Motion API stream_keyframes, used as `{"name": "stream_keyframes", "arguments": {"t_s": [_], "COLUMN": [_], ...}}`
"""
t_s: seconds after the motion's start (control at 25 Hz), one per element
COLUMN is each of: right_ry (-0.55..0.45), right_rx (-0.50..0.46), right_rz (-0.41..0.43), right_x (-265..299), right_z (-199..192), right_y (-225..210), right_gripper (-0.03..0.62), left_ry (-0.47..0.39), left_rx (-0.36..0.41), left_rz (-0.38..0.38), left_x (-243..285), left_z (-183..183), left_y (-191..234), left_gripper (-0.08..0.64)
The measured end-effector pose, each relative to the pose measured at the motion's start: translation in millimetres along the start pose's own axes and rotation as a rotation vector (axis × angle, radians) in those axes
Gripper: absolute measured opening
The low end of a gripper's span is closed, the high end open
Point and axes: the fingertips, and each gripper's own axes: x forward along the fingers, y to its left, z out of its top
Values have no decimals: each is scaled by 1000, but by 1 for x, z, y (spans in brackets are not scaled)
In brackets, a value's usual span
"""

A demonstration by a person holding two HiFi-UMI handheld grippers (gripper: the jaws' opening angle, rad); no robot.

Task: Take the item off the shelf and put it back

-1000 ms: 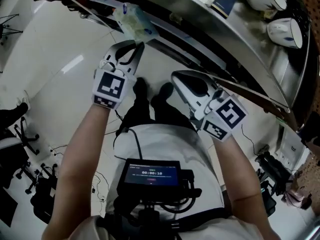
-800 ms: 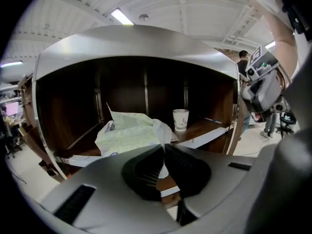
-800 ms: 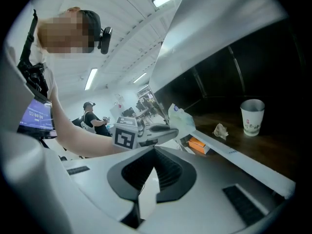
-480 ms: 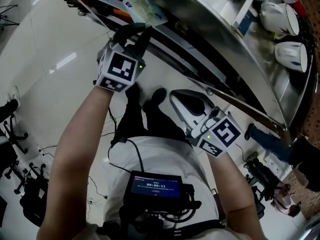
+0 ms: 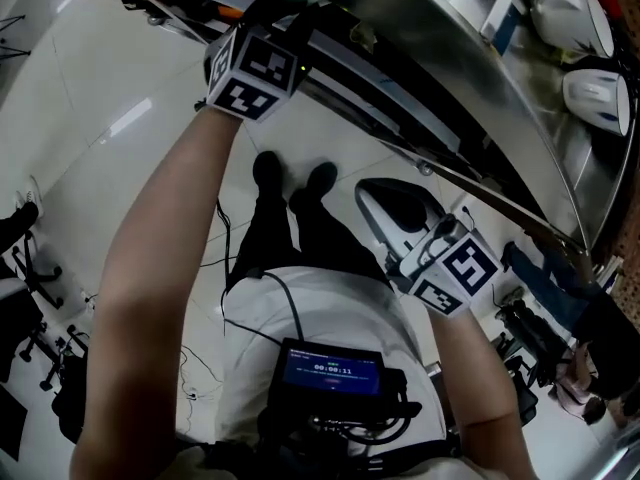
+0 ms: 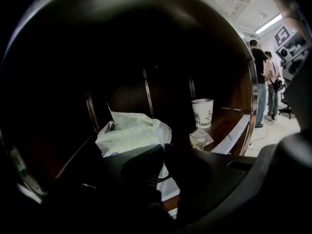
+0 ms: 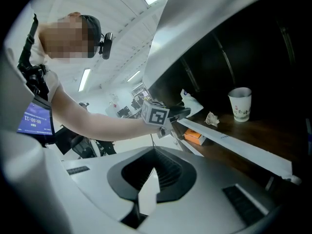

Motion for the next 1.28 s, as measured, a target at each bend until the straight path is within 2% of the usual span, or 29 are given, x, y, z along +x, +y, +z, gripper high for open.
{"name": "stream_keyframes", "arguments": {"t_s": [0.28, 0.4, 0.52, 0.68, 0.88, 0.96, 1.12, 1.28], "right_ry": [-13, -24, -33, -44, -64, -79, -117, -149], "right_rx": [18, 27, 31, 32, 29, 28, 23, 13], "right_rz": [-13, -20, -21, -24, -29, -28, -25, -27], "right_x": [-1, -3, -5, -9, -11, -12, -16, -26], "right_z": [1, 2, 3, 3, 3, 5, 11, 16], "right_y": [-6, -7, -5, -4, -1, 1, 5, 8], "right_gripper": [5, 5, 5, 5, 5, 5, 5, 5], "left_ry": [96, 119, 116, 106, 84, 82, 81, 74], "left_rx": [-25, -29, -31, -19, -23, -14, -30, -61], "left_rz": [-14, -33, -46, 19, -3, -16, -2, 5], "left_x": [25, 27, 26, 13, -1, -12, -40, -68], "left_z": [-11, -9, -8, -1, 3, 5, 8, 13], "left_y": [8, 5, 0, 11, 4, -2, -9, -20], "left_gripper": [23, 68, 130, 133, 133, 130, 36, 5]}}
